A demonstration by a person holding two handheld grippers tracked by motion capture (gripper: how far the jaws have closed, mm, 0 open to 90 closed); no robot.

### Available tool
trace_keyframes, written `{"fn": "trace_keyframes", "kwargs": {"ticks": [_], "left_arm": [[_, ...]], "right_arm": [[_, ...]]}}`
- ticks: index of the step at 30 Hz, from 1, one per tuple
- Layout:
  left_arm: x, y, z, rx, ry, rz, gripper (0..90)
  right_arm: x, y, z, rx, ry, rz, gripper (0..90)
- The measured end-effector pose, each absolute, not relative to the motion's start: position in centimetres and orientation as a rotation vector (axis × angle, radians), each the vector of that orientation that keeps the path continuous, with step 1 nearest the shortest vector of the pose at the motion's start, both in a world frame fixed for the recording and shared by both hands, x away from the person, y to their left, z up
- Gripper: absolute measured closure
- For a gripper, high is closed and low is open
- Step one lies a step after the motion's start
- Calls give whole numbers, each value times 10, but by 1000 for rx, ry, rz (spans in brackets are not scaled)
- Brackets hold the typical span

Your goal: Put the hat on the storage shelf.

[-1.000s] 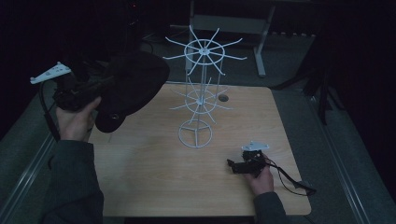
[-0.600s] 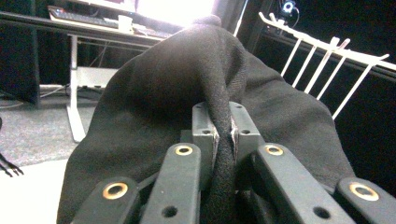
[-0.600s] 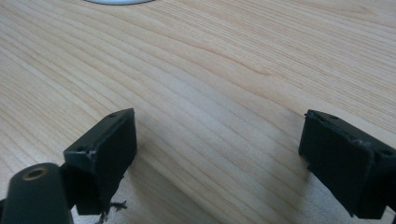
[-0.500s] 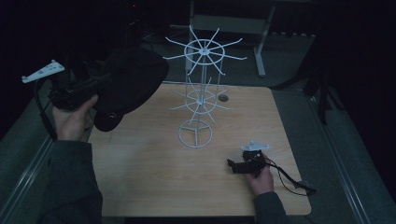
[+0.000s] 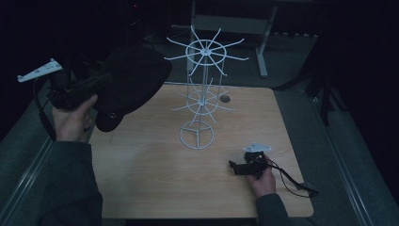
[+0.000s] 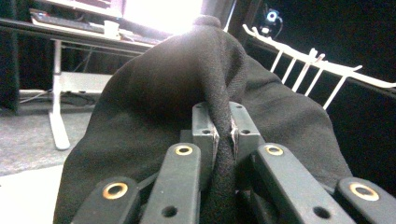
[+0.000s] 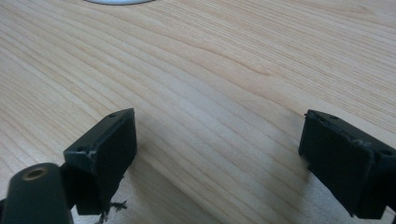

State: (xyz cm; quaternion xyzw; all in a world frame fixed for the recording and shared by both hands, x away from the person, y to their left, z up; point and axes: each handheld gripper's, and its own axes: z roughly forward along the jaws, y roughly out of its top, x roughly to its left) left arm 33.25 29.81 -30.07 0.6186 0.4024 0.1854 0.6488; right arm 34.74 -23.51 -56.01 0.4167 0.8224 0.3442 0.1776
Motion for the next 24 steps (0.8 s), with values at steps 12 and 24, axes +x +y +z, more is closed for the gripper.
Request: {"fn": "trace_keyframes", "kwargs": {"ticks": [12, 24], "left_arm": [[334, 303, -298, 1357, 892, 379, 848], [329, 306, -294, 1304, 881, 369, 848]], "right_arm": [[347, -235, -560, 1179, 2327, 974, 110], [347, -235, -560, 1180, 2327, 974, 110]]}}
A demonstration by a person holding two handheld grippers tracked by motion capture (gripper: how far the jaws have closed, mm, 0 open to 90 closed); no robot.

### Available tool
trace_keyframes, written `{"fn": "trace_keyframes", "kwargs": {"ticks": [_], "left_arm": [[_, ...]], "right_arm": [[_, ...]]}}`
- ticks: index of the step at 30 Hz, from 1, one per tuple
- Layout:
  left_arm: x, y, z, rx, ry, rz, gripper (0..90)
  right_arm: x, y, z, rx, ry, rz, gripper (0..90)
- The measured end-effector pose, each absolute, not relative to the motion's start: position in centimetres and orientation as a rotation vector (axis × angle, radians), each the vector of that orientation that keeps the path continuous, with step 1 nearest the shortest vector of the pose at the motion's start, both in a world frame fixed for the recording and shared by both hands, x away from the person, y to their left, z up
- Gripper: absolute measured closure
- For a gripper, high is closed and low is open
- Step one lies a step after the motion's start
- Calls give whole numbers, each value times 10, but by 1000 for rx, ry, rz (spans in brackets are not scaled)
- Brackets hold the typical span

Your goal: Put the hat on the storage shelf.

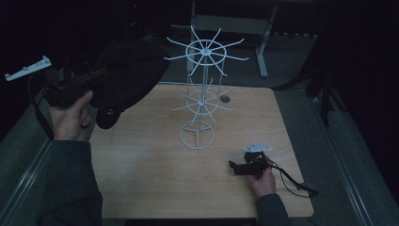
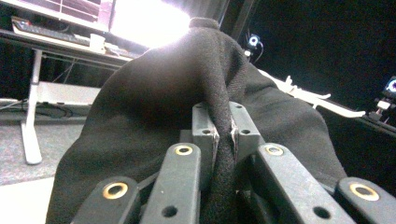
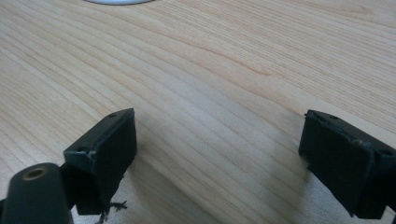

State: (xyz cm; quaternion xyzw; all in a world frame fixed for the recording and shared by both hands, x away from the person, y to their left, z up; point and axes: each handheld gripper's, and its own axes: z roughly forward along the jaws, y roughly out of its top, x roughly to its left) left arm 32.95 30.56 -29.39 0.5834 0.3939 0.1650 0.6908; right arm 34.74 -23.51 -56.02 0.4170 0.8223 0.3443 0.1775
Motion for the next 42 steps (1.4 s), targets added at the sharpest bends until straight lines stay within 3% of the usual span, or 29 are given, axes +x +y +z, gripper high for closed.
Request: {"fn": "trace_keyframes", "kwargs": {"ticks": [42], "left_arm": [[320, 313, -274, 1186, 850, 388, 849]], "right_arm": [[347, -235, -560, 1182, 2328, 975, 110]]}}
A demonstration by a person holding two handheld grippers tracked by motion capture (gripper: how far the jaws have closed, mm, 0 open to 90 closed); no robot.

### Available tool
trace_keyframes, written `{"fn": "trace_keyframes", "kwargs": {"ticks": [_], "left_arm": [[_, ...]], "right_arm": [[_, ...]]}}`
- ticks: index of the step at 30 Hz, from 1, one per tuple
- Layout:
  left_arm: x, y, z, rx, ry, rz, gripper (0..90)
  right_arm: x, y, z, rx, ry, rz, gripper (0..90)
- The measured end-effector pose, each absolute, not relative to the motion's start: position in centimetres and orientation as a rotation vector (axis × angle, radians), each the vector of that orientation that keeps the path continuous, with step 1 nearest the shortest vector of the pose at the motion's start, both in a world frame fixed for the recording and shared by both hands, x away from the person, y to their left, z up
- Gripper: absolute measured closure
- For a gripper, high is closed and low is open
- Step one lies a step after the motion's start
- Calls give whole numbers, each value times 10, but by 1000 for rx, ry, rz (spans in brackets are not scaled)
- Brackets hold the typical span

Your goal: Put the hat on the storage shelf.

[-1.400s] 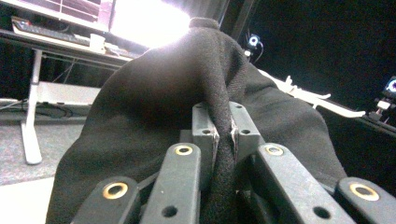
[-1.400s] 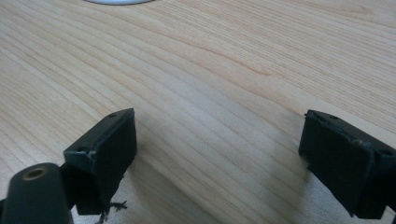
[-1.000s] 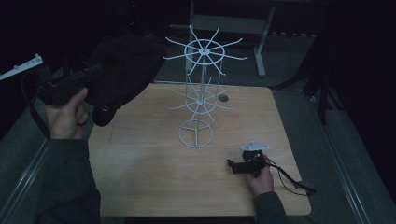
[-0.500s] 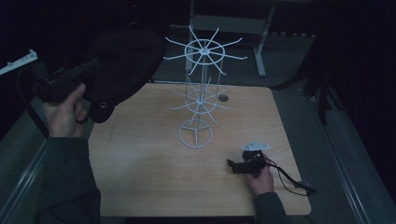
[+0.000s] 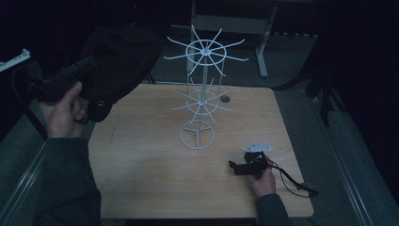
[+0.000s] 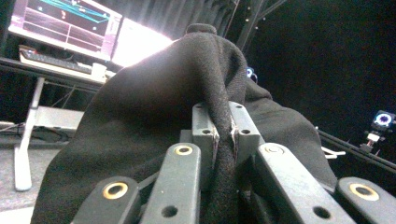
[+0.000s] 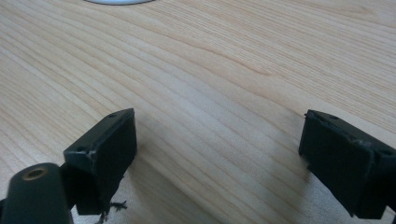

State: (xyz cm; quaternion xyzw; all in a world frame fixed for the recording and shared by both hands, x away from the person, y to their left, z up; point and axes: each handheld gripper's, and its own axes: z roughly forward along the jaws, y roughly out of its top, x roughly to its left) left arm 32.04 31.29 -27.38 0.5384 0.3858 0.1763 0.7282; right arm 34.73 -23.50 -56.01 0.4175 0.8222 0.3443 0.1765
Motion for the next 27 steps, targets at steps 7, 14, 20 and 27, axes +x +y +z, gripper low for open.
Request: {"fn": "trace_keyframes", "kwargs": {"ticks": [7, 14, 20, 27], "left_arm": [[323, 307, -273, 1194, 824, 374, 848], [324, 306, -271, 1176, 794, 355, 848], [324, 303, -271, 1160, 754, 315, 848], [329, 296, -275, 1164, 720, 279, 847]], "right_arm": [[347, -235, -560, 1181, 2328, 975, 110], [347, -235, -560, 1182, 2328, 974, 110], [347, -235, -560, 1182, 2328, 975, 110], [347, -235, -560, 1180, 2328, 974, 110]]}}
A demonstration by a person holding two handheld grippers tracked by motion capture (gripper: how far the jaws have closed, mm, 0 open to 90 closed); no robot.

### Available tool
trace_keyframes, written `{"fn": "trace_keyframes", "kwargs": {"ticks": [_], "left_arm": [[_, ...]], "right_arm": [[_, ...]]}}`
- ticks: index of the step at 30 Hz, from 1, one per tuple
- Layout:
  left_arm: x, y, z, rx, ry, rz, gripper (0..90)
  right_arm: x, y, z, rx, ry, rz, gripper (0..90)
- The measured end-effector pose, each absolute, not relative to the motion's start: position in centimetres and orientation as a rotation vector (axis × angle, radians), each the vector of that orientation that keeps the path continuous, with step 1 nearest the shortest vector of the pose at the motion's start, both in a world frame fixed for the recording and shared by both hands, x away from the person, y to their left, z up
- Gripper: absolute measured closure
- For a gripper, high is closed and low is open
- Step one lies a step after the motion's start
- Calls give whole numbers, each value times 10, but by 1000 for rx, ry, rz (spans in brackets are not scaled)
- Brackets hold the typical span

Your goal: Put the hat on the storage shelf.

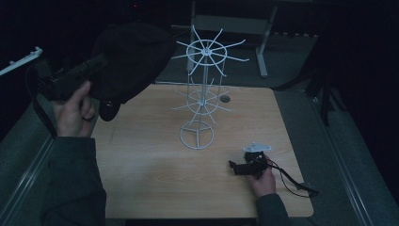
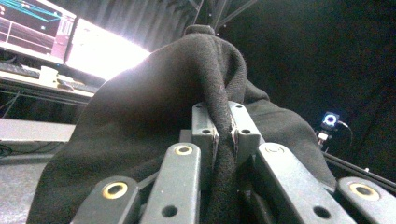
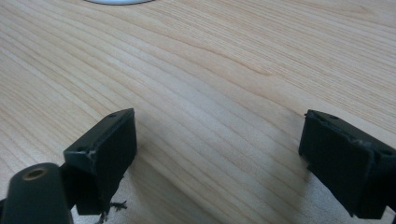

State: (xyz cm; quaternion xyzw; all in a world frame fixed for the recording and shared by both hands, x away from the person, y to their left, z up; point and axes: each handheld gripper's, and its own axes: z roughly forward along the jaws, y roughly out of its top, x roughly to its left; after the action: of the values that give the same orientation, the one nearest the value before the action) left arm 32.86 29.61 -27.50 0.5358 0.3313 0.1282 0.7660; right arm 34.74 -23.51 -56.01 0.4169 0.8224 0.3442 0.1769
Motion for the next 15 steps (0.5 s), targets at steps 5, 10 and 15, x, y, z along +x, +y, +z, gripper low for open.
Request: {"fn": "trace_keyframes", "kwargs": {"ticks": [5, 10, 15], "left_arm": [[334, 292, -280, 1189, 738, 274, 846], [338, 287, -282, 1216, 739, 269, 845], [344, 280, -290, 1292, 744, 240, 844]], "right_arm": [[347, -235, -560, 1181, 2327, 974, 110], [347, -235, -560, 1180, 2327, 974, 110], [347, -235, -560, 1180, 2327, 974, 110]]}}
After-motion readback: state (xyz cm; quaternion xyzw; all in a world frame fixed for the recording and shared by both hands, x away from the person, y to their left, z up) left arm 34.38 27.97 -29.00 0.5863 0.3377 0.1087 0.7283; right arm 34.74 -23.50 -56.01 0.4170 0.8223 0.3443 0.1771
